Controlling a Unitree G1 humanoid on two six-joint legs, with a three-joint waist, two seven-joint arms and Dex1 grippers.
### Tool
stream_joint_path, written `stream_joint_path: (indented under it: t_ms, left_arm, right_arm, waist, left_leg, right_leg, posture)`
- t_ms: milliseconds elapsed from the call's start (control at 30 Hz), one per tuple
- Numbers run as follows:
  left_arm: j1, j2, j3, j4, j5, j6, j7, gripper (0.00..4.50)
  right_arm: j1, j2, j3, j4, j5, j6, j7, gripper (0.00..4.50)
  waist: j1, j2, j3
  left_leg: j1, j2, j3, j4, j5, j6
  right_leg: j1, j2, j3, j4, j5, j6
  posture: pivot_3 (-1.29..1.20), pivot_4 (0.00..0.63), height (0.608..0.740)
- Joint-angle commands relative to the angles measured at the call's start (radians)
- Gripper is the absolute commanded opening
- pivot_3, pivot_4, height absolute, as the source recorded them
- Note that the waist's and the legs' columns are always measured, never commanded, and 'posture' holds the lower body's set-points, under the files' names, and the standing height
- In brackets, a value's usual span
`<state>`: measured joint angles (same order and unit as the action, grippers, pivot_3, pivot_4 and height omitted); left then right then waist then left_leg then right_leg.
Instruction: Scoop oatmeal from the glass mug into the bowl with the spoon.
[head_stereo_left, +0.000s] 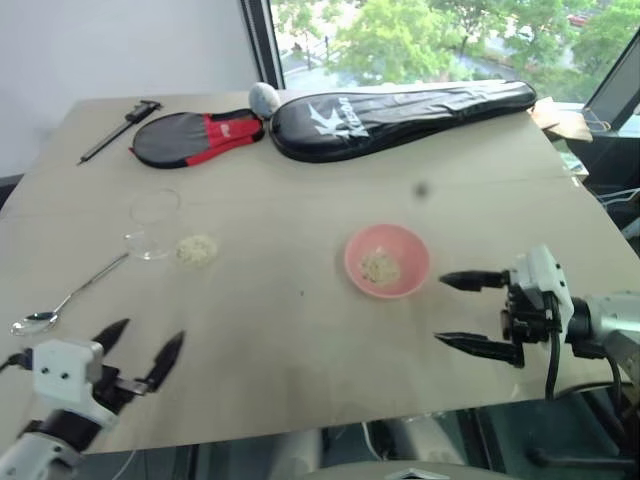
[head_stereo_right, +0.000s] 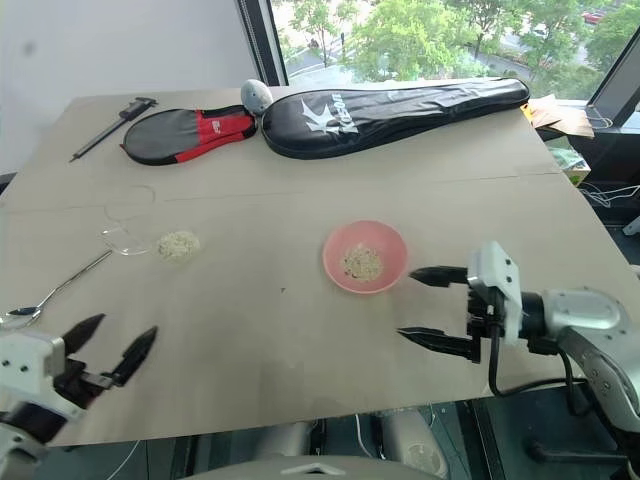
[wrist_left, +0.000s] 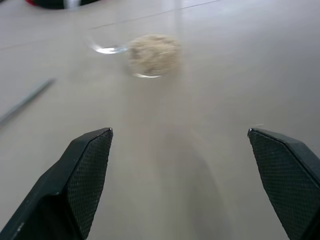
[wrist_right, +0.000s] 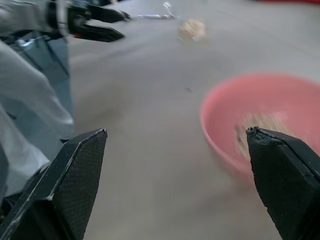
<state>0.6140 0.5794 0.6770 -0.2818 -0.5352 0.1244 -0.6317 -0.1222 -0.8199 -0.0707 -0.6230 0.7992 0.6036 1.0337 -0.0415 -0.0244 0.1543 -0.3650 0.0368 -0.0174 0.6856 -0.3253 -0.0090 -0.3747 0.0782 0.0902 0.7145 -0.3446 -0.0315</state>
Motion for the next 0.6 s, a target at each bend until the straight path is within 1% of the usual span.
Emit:
stream_joint_path:
  t_ms: [33, 133, 267, 333, 400, 433, 600]
  left_arm:
    - [-0.026, 0.084, 0.111, 0.152, -0.004, 0.014, -0.045, 4.46]
    - [-0.048, 0.145, 0.141, 0.269, 0.020, 0.005, -0.088, 4.46]
    - [-0.159, 0.276, 0.176, 0.506, 0.041, -0.033, -0.147, 4.46]
    - [-0.240, 0.360, 0.120, 0.653, 0.084, -0.074, -0.208, 4.46]
    - [-0.322, 0.416, 0.066, 0.773, 0.120, -0.117, -0.258, 4.46]
    - [-0.368, 0.435, 0.043, 0.830, 0.134, -0.136, -0.278, 4.46]
    - [-0.619, 0.511, -0.103, 1.143, 0.240, -0.249, -0.336, 4.46]
  right_arm:
    - [-0.073, 0.022, 0.044, -0.058, 0.053, 0.038, -0.029, 4.49]
    - [-0.111, 0.042, 0.057, -0.050, 0.067, 0.056, -0.057, 4.49]
    - [-0.122, 0.057, 0.082, -0.024, 0.029, 0.039, -0.057, 4.49]
    - [-0.135, 0.068, 0.101, -0.008, 0.004, 0.023, -0.057, 4.49]
    - [-0.150, 0.081, 0.110, 0.001, -0.004, 0.020, -0.064, 4.49]
    - [-0.155, 0.087, 0.112, 0.003, -0.005, 0.020, -0.066, 4.49]
    - [-0.161, 0.108, 0.115, -0.002, -0.019, 0.024, -0.083, 4.49]
  waist:
    - [0.000, -0.001, 0.000]
    - [0.001, -0.002, 0.000]
    - [0.009, -0.004, -0.001]
    - [0.012, -0.004, -0.001]
    - [0.014, -0.002, -0.001]
    - [0.014, -0.001, -0.001]
    - [0.015, -0.002, -0.001]
  left_leg:
    - [-0.001, 0.000, -0.001, 0.000, 0.000, 0.000]
    - [-0.004, 0.000, -0.003, 0.001, 0.000, 0.000]
    - [-0.017, -0.002, -0.011, 0.003, 0.001, -0.001]
    - [-0.019, -0.002, -0.013, 0.003, 0.000, -0.001]
    - [-0.019, -0.003, -0.014, 0.003, 0.000, -0.001]
    - [-0.016, -0.003, -0.012, 0.003, 0.000, 0.000]
    - [-0.016, -0.004, -0.012, 0.002, 0.000, 0.000]
  right_leg:
    - [0.000, 0.000, -0.001, 0.000, 0.000, -0.001]
    - [-0.002, -0.002, -0.004, -0.001, 0.001, -0.001]
    - [-0.011, -0.010, -0.018, -0.002, 0.001, -0.002]
    - [-0.013, -0.015, -0.026, -0.002, 0.001, -0.002]
    - [-0.012, -0.015, -0.029, -0.001, 0.001, -0.002]
    - [-0.012, -0.031, -0.048, -0.001, 0.001, -0.002]
    - [-0.012, -0.045, -0.069, 0.000, 0.001, -0.002]
  posture:
    - [0.00, 0.150, 0.740]
    - [0.00, 0.150, 0.740]
    - [0.00, 0.150, 0.740]
    - [0.00, 0.150, 0.740]
    - [0.00, 0.150, 0.740]
    - [0.00, 0.150, 0.740]
    - [0.00, 0.150, 0.740]
